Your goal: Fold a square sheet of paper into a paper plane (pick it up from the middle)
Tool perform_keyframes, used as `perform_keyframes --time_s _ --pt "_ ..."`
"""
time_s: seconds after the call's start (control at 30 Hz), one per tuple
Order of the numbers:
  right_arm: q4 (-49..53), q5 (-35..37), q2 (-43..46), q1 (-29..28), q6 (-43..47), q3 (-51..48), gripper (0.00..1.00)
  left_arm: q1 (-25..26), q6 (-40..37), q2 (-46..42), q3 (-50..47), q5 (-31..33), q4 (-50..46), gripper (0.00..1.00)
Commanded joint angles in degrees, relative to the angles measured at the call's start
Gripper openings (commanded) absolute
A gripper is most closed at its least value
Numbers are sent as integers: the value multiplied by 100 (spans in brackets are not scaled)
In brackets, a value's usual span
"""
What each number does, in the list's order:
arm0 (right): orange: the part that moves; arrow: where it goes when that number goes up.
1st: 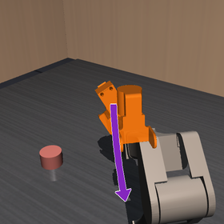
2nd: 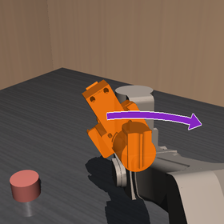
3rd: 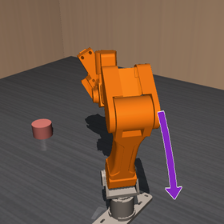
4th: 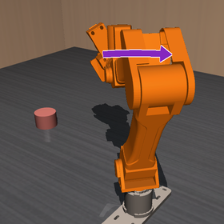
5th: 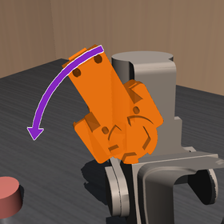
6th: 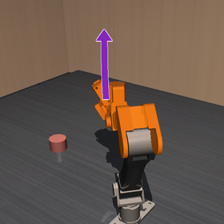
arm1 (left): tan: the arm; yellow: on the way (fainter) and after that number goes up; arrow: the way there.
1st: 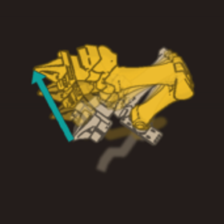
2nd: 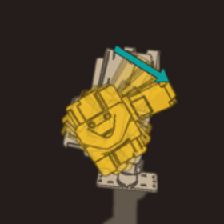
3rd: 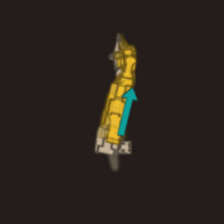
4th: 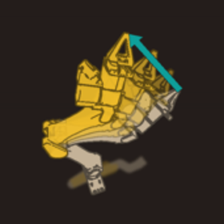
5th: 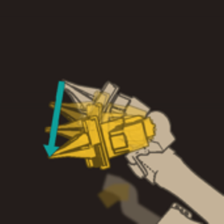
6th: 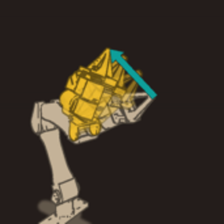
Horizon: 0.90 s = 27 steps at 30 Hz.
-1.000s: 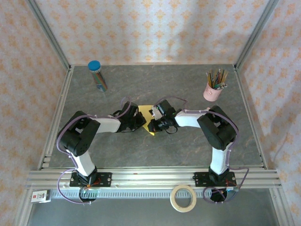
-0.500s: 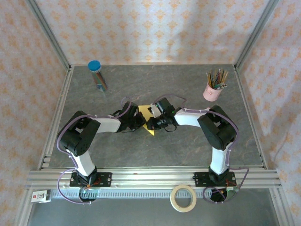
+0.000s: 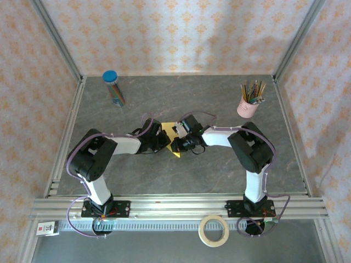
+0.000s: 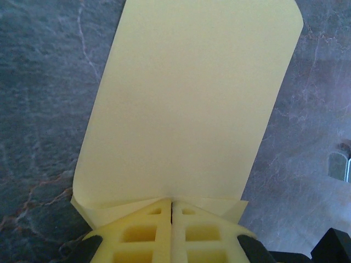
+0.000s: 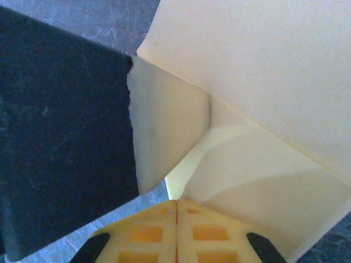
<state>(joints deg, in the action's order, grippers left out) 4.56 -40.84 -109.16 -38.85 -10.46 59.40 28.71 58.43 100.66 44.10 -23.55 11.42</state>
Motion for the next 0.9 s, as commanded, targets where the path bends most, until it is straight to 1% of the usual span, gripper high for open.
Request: perform_keyframes --time_s 0.0,0.3,0.5,0.6,0.7,0.87 --pt "451 146 254 -44 78 -246 7 -15 1 348 -217 327 -531 4" --pt "676 219 684 -44 71 -819 7 -16 10 413 -332 403 -531 3" --pt "498 438 1193 -11 -66 -1285 8 -18 -55 376 -244 339 -519 3" --pt "274 595 1584 26 -246 -1257 8 -23 -90 352 -196 283 -488 3" --pt "-183 657 1832 24 -536 -1219 12 -12 -82 307 -181 213 -420 4" --pt "-698 487 1571 26 -975 -1027 11 16 -36 270 -139 141 -334 4"
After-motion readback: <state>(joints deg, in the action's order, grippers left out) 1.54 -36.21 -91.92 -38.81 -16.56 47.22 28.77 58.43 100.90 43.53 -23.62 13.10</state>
